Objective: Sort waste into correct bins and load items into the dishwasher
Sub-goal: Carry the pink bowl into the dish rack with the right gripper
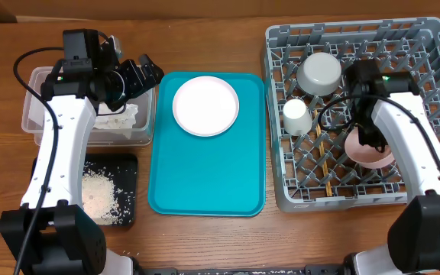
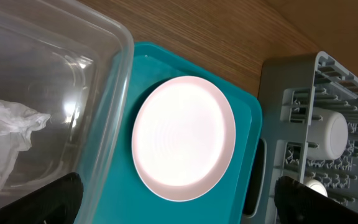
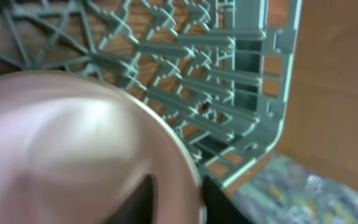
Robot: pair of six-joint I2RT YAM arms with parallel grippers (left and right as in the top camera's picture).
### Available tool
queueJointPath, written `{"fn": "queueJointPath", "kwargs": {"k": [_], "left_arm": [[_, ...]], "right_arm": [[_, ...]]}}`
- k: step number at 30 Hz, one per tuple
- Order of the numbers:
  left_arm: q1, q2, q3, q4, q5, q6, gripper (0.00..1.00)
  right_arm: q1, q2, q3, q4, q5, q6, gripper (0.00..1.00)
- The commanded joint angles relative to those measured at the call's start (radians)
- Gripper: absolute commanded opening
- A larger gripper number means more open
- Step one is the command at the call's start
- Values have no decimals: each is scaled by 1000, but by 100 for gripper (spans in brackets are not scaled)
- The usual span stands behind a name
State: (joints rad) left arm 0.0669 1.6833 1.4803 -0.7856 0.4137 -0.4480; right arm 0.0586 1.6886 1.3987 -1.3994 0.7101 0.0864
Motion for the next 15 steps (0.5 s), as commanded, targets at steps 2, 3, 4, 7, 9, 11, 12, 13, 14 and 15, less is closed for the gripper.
{"fn": "queueJointPath", "kwargs": {"k": [2, 3, 4, 7, 9, 11, 12, 13, 14, 15], "left_arm": [[-3, -8, 26, 0, -6, 7, 100], [-3, -8, 26, 0, -6, 7, 100], [-3, -8, 26, 0, -6, 6, 100], [-3, -8, 26, 0, -6, 7, 100], [-3, -8, 26, 0, -6, 7, 100], [-3, -8, 26, 0, -6, 7, 100], [-3, -8, 26, 0, -6, 7, 100], [-3, -8, 26, 0, -6, 7, 100], [-3, -8, 26, 0, -6, 7, 100], [-3, -8, 26, 0, -6, 7, 100]], "right_arm": [[5, 10, -5, 43, -13, -17, 49], [6, 10, -4, 51, -13, -17, 50], [7, 10, -3, 57, -13, -17, 50], [14, 10, 2, 63, -12, -17, 51], [23, 10, 9, 63, -13, -16, 51], [35, 10, 19, 61, -14, -16, 51], [53, 10, 32, 61, -19, -14, 51], [63, 10, 39, 61, -27, -12, 52], [74, 10, 50, 63, -52, -12, 53], [88, 10, 69, 68, -94, -11, 54]]}}
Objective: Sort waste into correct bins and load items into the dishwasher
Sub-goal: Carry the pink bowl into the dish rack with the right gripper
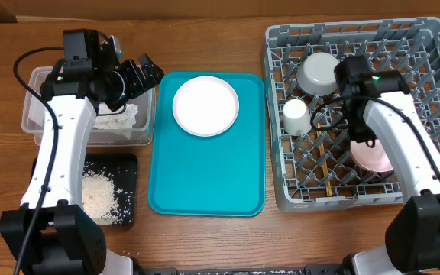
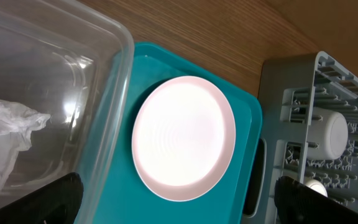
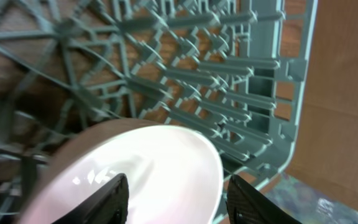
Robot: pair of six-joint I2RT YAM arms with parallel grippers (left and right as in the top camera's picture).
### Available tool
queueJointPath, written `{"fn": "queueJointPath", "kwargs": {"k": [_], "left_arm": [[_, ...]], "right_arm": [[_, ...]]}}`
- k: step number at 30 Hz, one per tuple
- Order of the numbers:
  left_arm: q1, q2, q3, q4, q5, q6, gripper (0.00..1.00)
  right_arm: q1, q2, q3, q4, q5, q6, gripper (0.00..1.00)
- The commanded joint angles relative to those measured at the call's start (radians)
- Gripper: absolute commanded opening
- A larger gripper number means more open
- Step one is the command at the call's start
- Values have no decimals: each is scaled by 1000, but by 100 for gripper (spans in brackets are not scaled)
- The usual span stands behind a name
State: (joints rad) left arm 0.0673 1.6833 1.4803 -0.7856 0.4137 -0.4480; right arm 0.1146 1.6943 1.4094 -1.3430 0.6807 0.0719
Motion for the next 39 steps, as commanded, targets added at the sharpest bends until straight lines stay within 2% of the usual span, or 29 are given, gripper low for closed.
{"fn": "queueJointPath", "kwargs": {"k": [1, 6, 9, 14, 16, 19, 24, 25, 28, 36, 39], "left_arm": [[-4, -8, 26, 0, -6, 7, 100], [-4, -8, 26, 0, -6, 7, 100], [-4, -8, 26, 0, -6, 7, 100], [-4, -8, 26, 0, -6, 7, 100], [-4, -8, 26, 0, -6, 7, 100], [-4, -8, 26, 0, -6, 7, 100], [-4, -8, 26, 0, -6, 7, 100], [-4, -8, 26, 0, -6, 7, 100], [-4, -8, 26, 0, -6, 7, 100], [-4, -8, 26, 0, -6, 7, 100], [-4, -8, 26, 0, -6, 7, 100]], "right_arm": [[38, 4, 71, 14, -92, 7, 54], [42, 4, 133, 14, -228, 10, 54], [42, 4, 151, 14, -329, 32, 48], [41, 4, 148, -29, -398, 234, 39], [41, 4, 146, -35, -398, 285, 32], [42, 4, 143, -44, -393, 300, 28], [41, 4, 110, -50, -333, 300, 28], [41, 4, 88, -49, -295, 300, 32], [40, 5, 66, -49, -276, 300, 34], [40, 5, 37, -50, -277, 300, 33], [40, 5, 24, -50, -278, 301, 29]]}}
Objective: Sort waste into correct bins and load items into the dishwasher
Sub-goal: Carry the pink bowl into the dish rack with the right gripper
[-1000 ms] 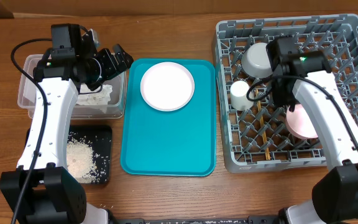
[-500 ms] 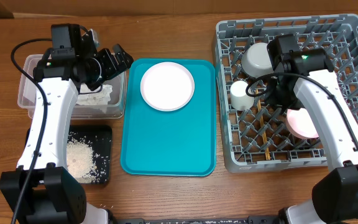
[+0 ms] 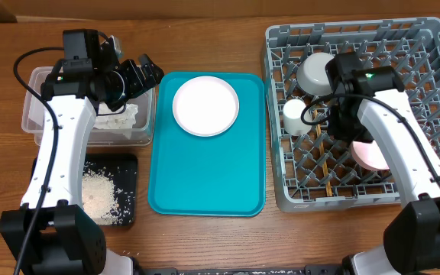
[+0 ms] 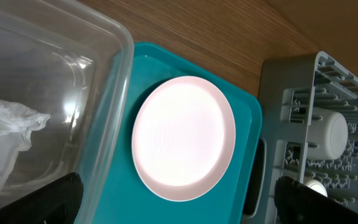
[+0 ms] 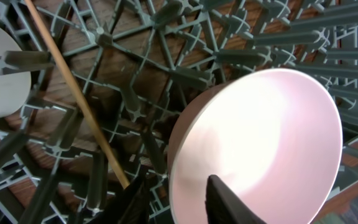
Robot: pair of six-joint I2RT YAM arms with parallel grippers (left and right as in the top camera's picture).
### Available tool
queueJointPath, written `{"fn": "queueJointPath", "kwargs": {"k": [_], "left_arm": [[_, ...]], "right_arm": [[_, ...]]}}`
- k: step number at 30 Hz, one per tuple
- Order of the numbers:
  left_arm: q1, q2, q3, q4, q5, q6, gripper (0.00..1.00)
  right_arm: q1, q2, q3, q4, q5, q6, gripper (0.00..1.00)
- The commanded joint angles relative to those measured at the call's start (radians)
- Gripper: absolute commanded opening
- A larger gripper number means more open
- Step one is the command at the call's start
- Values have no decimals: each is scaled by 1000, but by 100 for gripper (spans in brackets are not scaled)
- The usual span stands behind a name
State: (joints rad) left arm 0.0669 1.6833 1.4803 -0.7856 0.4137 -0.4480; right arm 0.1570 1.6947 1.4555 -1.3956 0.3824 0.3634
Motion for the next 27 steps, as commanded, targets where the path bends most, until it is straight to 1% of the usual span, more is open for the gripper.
{"fn": "queueJointPath", "kwargs": {"k": [1, 6, 8, 11, 14, 17, 19, 22, 27], "left_arm": [[-3, -8, 26, 0, -6, 7, 100], [-3, -8, 26, 0, -6, 7, 100], [-3, -8, 26, 0, -6, 7, 100], [-3, -8, 26, 0, -6, 7, 100], [-3, -8, 26, 0, -6, 7, 100], [-3, -8, 26, 0, -6, 7, 100], [-3, -8, 26, 0, -6, 7, 100], [-3, -8, 26, 0, -6, 7, 100], [-3, -8, 26, 0, -6, 7, 100]], "right_arm": [[-2, 4, -27, 3, 21, 9, 28], [-2, 4, -48, 1, 20, 11, 27], [-2, 4, -48, 2, 21, 12, 23], [-2, 4, -48, 6, 21, 12, 16], [-2, 4, -48, 17, 20, 12, 5], [-2, 4, -40, 18, 2, 12, 4], [-2, 4, -11, 14, -70, 0, 4], [-9, -9, 48, 9, -137, -56, 4], [-39, -87, 130, 14, -283, -113, 4]]}}
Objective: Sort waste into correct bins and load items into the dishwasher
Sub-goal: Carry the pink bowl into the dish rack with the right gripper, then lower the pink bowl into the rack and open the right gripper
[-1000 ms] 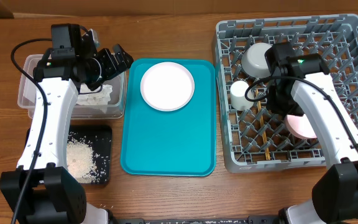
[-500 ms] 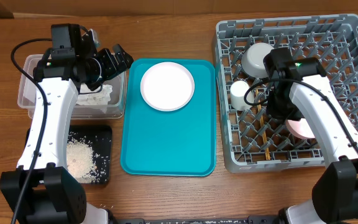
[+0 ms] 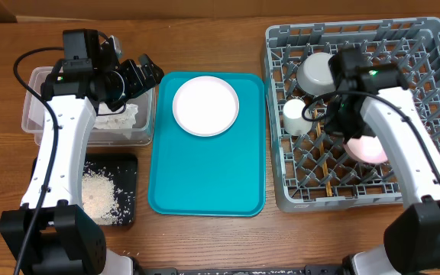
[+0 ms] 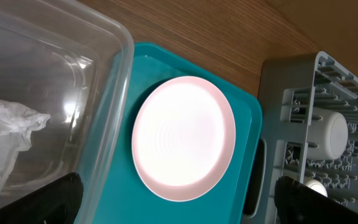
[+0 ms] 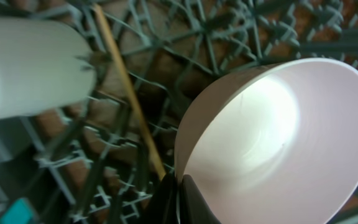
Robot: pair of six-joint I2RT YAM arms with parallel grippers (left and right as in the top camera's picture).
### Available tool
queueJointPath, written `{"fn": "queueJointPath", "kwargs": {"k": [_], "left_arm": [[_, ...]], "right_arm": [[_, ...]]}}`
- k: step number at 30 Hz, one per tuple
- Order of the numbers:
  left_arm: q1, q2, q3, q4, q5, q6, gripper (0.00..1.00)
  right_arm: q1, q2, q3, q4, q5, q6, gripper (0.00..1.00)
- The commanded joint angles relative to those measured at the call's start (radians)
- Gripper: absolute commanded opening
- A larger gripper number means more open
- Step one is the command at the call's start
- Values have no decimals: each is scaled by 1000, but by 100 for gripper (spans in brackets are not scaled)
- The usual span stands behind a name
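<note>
A pink bowl (image 3: 367, 150) stands tilted on its side among the pegs of the grey dish rack (image 3: 281, 200). My right gripper (image 5: 180, 186) is shut on the left rim of the pink bowl (image 5: 284, 137). In the overhead view my right gripper (image 3: 347, 131) is down in the rack's middle. A white plate (image 3: 205, 105) lies at the far end of the teal tray (image 3: 205, 183). My left gripper (image 3: 140, 72) hangs open and empty over the clear bin's right edge, the white plate (image 4: 184, 138) below it.
The rack also holds a white cup (image 3: 297, 116), a grey bowl (image 3: 318, 72) and a wooden chopstick (image 5: 129, 93). The clear bin (image 3: 33, 114) holds crumpled tissue (image 3: 117, 118). A black tray (image 3: 128, 164) with rice grains sits at the front left.
My right gripper, then open with its fingers either side of the pink bowl's rim, is now shut on that rim and sits nearer the white cup. The left arm has not moved.
My right gripper was first close against the pink bowl at the rack's right side. Then its fingers stood open above the bowl lying in the rack, then either side of the rim. Now they are shut on the rim. The left gripper stayed open throughout.
</note>
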State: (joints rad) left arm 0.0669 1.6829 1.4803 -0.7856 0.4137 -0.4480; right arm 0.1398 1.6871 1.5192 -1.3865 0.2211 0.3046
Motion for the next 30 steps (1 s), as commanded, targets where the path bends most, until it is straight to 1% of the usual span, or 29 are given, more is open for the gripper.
{"fn": "queueJointPath", "kwargs": {"k": [1, 5, 7, 12, 14, 18, 23, 26, 30], "left_arm": [[-3, -8, 26, 0, -6, 7, 100], [-3, -8, 26, 0, -6, 7, 100], [-3, -8, 26, 0, -6, 7, 100], [-3, -8, 26, 0, -6, 7, 100], [-3, -8, 26, 0, -6, 7, 100], [-3, -8, 26, 0, -6, 7, 100], [-3, -8, 26, 0, -6, 7, 100], [-3, -8, 26, 0, -6, 7, 100], [-3, -8, 26, 0, -6, 7, 100]], "right_arm": [[-32, -104, 77, 15, -174, -69, 4], [-90, -196, 85, 70, -437, -152, 4], [-144, -231, 85, 86, -590, -195, 4], [-348, -248, 74, 63, -1041, -373, 4], [-399, -247, 48, 60, -1155, -421, 4], [-462, -232, -20, 65, -1270, -497, 4], [-482, -188, -108, 92, -1369, -595, 4], [-482, -154, -144, 122, -1399, -628, 4], [-482, -108, -172, 174, -1411, -627, 4]]}}
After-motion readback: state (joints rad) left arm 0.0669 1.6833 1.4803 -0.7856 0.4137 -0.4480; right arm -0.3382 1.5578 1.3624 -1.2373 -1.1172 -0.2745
